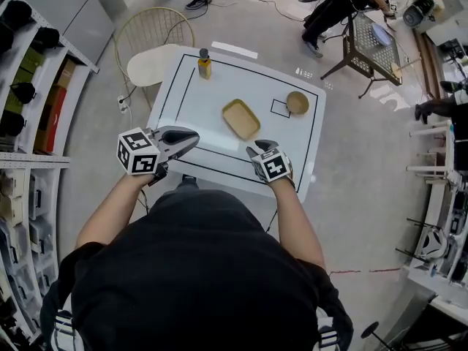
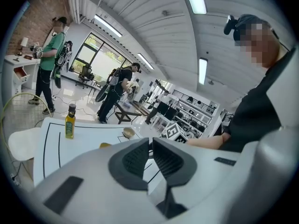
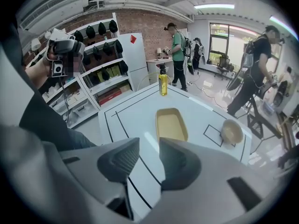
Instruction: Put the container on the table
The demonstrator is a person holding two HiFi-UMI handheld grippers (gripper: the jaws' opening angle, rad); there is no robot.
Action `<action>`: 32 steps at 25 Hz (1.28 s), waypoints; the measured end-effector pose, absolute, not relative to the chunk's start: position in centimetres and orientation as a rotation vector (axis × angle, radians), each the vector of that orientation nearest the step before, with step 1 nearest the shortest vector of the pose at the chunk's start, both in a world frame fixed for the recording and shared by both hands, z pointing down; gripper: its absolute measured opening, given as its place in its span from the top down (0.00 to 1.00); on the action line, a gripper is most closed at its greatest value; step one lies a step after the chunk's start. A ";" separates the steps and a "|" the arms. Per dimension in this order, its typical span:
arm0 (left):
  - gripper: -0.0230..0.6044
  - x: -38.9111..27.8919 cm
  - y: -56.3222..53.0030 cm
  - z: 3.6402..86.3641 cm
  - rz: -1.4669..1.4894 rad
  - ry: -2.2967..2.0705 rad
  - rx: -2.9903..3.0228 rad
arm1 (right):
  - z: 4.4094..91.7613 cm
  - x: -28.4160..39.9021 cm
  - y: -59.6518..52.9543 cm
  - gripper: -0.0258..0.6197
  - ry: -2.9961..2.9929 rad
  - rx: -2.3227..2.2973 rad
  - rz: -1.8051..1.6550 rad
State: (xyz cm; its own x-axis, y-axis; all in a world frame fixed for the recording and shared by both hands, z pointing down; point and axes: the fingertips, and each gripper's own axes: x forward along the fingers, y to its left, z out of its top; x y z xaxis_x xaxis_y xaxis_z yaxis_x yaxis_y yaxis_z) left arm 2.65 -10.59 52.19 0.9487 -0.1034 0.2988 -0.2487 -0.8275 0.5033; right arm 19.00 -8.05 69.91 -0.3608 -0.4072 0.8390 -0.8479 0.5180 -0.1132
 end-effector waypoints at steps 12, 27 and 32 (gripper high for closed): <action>0.91 2.9 -7.5 50.5 0.318 -0.231 2.584 | 64.8 21.1 -5.1 0.75 -2.002 1.158 0.662; 0.91 3.5 -5.1 48.7 0.290 -0.203 2.632 | 58.7 22.9 -1.5 0.76 -2.053 1.292 0.588; 0.91 3.5 -4.1 48.2 0.291 -0.201 2.645 | 57.2 23.7 -0.1 0.76 -2.067 1.348 0.583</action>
